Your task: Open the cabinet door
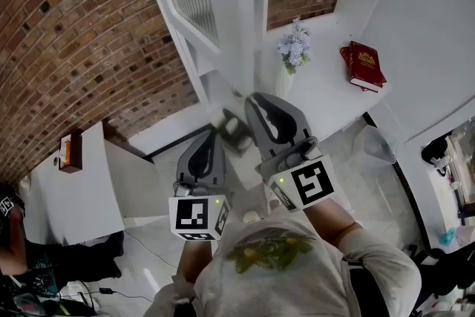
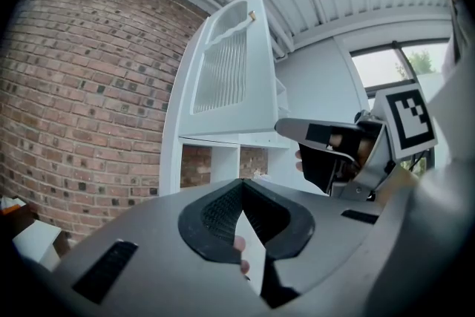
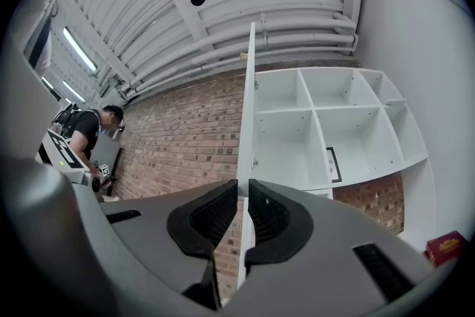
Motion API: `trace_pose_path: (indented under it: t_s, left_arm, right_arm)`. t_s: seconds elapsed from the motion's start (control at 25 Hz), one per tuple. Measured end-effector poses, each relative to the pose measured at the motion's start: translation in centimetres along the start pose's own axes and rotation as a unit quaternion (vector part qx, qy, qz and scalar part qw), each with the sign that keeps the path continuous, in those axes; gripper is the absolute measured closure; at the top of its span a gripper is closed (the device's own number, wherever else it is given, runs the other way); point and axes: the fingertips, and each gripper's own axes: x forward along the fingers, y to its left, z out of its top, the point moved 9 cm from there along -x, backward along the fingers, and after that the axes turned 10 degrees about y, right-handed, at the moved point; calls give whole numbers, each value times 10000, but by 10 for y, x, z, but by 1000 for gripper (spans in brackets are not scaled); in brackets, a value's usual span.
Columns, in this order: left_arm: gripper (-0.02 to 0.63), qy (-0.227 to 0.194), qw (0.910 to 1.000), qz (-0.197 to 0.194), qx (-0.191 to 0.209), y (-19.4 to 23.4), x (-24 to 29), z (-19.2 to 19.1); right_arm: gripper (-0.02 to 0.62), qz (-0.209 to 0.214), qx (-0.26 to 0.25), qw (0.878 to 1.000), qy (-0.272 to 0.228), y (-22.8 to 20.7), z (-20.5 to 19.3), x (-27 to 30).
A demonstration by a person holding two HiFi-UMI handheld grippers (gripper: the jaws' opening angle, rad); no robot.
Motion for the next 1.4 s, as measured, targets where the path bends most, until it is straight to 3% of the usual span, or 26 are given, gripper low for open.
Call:
trace_pose_path:
  t_s: [0.76,1.16,1.4]
  left_arm:
    - [597,86,9998,185,-60,4,-22,-9]
    - [595,74,9995,283,-116,7,-36,-13]
    - [595,37,9994,316,-130,7,-44,-12]
  right_arm:
    - [541,583,8,9983,-15,33,2,9]
    - [542,1154,-189,9931,-22,58,11,7]
    - [543,1438,159,9892,216,73,-2,-4]
